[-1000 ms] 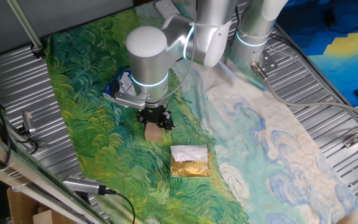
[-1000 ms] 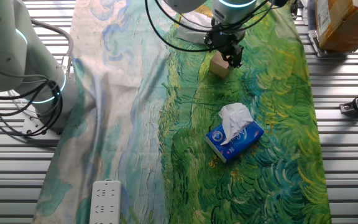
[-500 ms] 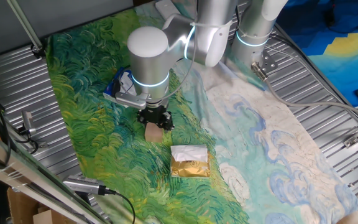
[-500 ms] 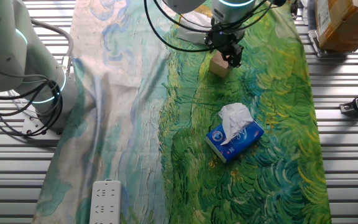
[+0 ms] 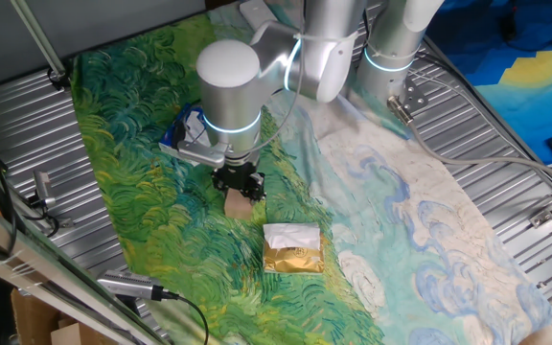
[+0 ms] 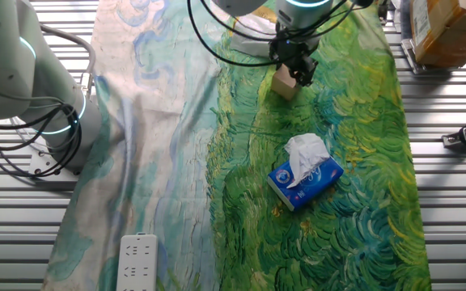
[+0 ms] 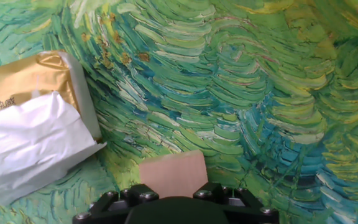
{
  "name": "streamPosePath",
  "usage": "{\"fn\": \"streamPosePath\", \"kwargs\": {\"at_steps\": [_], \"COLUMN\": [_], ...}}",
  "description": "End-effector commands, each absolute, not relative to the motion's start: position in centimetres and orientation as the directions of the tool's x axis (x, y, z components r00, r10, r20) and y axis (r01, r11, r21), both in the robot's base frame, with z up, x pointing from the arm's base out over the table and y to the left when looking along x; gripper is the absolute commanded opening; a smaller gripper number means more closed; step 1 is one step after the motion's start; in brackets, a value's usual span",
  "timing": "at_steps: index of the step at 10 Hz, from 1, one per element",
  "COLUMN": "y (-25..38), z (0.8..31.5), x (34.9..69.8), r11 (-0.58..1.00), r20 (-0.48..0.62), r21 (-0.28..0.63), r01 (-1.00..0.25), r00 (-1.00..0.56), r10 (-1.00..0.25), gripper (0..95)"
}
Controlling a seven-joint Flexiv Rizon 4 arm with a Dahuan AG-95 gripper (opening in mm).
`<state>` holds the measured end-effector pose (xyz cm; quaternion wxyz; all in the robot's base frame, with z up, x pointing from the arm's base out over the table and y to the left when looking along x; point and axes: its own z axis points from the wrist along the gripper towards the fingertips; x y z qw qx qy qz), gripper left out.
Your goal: Pick up one small block
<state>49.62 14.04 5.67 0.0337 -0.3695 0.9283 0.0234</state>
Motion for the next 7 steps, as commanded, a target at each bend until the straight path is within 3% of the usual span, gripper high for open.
{"fn": "streamPosePath", "kwargs": {"at_steps": [1,3,7], "y": [13.7,13.2,10.3], "z": [8.2,12.2,23.5], "x": [50.0,50.4,48.7], "r11": [0.75,0.779,0.797], "r20": [-0.043,0.002,0.052], "r21": [0.027,0.059,0.06], "r01": [-0.661,-0.624,-0.601], "r00": [-0.75,-0.78,-0.796], "r10": [-0.66,-0.625,-0.603], "gripper": [0.0,0.0,0.0]}}
